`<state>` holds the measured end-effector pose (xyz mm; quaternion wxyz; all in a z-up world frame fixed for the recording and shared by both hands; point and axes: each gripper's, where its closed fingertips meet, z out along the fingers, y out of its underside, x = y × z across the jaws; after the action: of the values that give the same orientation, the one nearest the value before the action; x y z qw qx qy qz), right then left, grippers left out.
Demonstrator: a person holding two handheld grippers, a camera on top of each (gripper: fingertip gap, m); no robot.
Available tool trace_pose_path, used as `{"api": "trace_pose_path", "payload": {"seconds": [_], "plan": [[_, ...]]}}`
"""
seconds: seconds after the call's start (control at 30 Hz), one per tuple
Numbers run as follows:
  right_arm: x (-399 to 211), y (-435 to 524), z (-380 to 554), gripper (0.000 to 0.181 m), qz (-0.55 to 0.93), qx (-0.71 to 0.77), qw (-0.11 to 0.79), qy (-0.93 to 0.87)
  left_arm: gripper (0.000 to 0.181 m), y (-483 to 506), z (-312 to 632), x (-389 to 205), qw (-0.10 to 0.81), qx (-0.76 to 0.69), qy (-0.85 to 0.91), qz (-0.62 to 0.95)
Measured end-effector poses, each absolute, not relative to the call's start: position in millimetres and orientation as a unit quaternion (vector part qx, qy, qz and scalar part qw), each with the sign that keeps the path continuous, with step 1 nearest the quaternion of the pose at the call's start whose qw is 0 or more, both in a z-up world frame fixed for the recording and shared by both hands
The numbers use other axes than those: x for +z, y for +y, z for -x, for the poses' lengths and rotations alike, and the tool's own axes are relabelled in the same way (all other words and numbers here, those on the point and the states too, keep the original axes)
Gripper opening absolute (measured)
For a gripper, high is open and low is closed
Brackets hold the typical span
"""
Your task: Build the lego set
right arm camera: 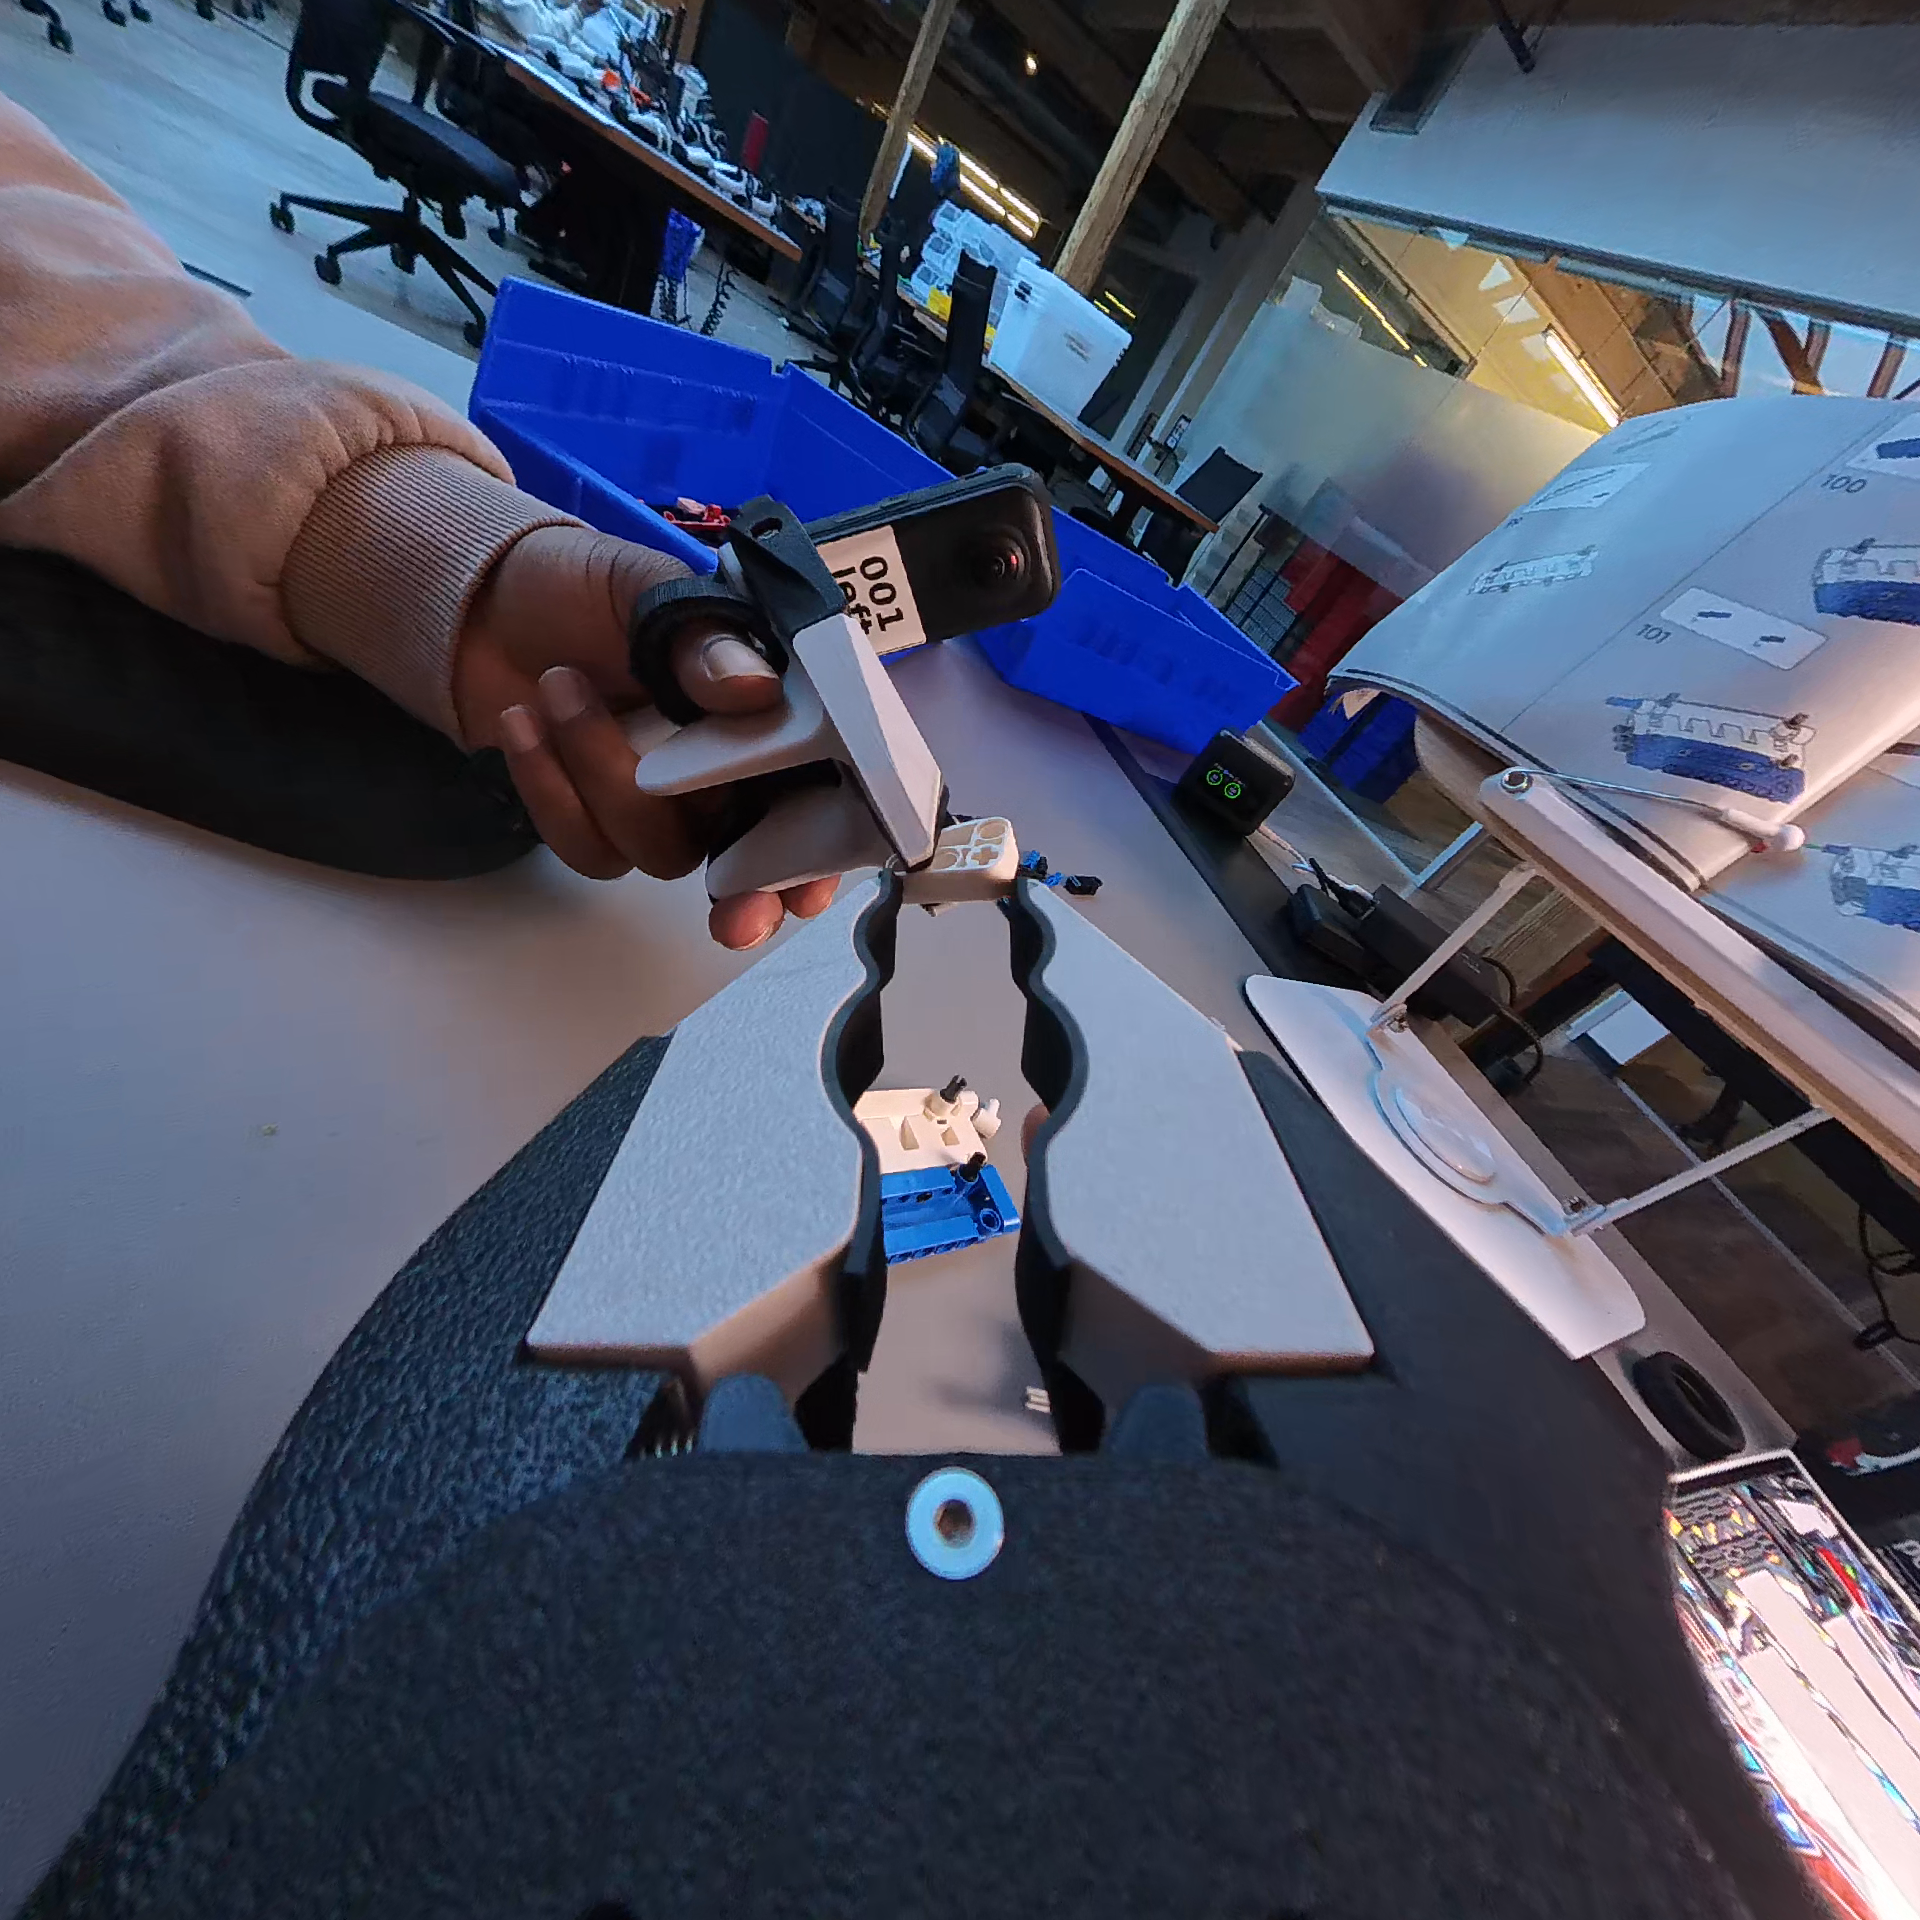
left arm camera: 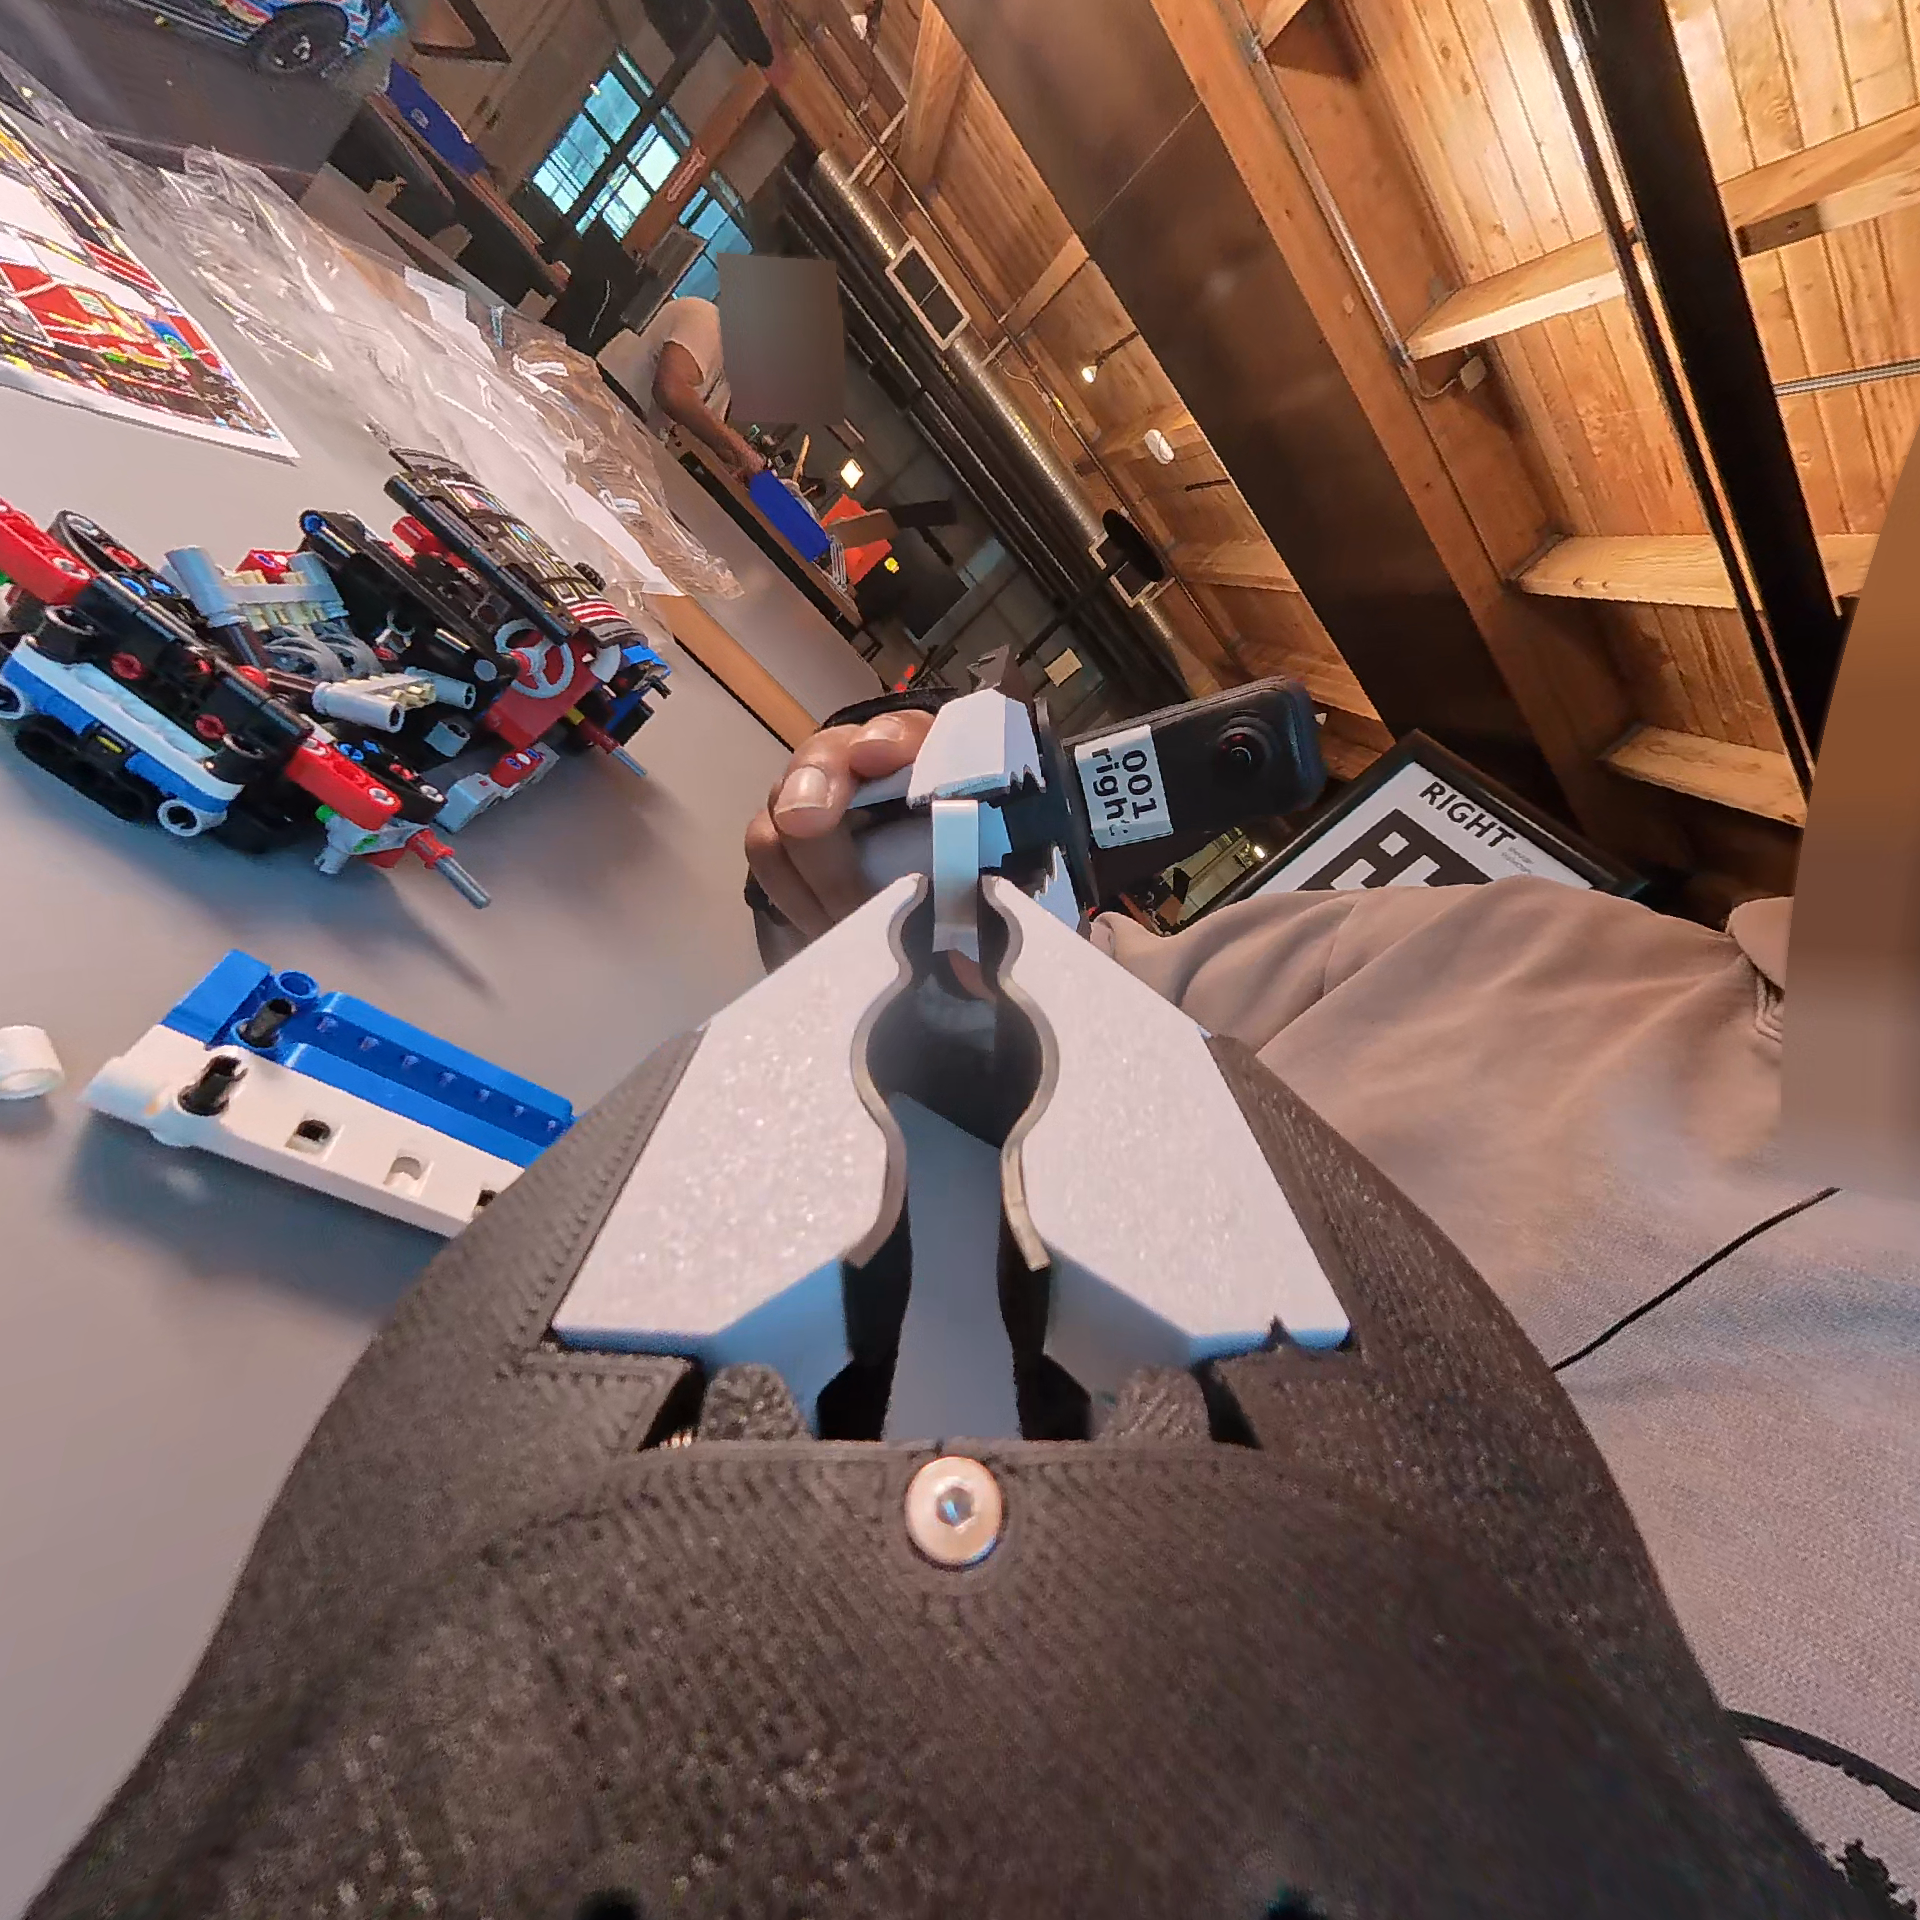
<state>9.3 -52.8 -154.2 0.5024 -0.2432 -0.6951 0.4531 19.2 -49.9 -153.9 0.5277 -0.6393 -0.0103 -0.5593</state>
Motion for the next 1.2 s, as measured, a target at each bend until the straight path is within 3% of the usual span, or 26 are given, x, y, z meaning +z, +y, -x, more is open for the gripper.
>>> {"api": "trace_pose_path", "payload": {"seconds": [1.2], "plan": [[-158.8,-57.1,-11.1,0.022,0.242,0.476,0.472,-0.701,0.008,-53.8,-21.0,-152.8,0.533,-0.538,0.016,0.653]]}}
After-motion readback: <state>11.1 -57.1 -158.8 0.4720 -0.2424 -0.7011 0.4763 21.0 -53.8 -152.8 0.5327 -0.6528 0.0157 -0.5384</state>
